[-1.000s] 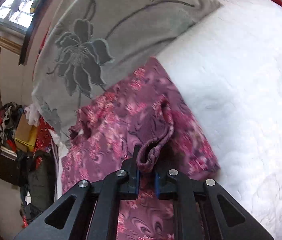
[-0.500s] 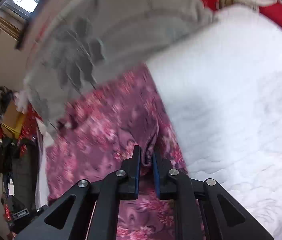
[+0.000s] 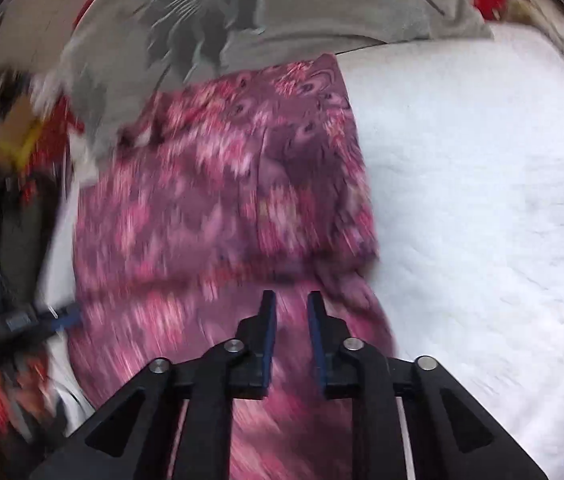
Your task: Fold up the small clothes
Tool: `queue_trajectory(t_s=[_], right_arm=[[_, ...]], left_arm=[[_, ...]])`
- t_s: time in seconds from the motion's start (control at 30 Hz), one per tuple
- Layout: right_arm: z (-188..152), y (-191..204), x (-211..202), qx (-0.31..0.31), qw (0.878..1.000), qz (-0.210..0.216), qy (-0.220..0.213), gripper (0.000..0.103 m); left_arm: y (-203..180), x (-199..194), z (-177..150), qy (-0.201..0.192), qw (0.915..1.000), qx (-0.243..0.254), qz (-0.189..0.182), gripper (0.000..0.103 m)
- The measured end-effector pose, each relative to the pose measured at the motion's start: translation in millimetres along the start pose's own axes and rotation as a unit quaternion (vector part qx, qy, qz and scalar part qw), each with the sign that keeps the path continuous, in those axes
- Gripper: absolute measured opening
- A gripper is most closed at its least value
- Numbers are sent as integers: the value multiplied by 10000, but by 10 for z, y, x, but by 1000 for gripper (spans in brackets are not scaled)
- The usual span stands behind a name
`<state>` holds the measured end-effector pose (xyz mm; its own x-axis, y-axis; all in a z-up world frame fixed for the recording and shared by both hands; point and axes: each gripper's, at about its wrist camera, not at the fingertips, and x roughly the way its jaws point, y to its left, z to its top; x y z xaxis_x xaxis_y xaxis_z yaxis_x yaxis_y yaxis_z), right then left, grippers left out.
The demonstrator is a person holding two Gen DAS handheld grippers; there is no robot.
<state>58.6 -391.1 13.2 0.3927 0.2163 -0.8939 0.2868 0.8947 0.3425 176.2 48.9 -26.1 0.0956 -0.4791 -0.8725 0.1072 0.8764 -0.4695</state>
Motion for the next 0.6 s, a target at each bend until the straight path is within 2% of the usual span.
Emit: queue_trajectory(t_s=[0.1, 0.27, 0.33, 0.4, 0.53, 0.57, 0.6], right_arm=[[-448, -113, -249, -237, 9996, -104, 121, 38], [-1293, -560, -477, 166, 9994, 143, 263, 42], [-1645, -750, -465, 450, 9979, 272, 365, 42], [-1902, -867, -433, 691, 9955, 510, 411, 40], [-2246, -1013, -451, 1058, 9892, 993, 210, 41], [-2316, -1047, -438, 1159, 9871, 1085, 193, 43], [-2377, -1067, -412, 1245, 9851, 1168, 222, 54]], left_arm=[[169, -138, -363, 265, 9995, 152, 97, 49], [584, -205, -864, 537, 9984, -54, 161, 50], [753, -161, -1046, 668, 9973, -285, 75, 50], [894, -89, -1198, 874, 9943, -592, -167, 50], [1011, -43, -1385, 1053, 9903, -839, -342, 50], [1011, -44, -1421, 1065, 9902, -830, -344, 50], [1010, -48, -1469, 1062, 9903, -813, -385, 51]])
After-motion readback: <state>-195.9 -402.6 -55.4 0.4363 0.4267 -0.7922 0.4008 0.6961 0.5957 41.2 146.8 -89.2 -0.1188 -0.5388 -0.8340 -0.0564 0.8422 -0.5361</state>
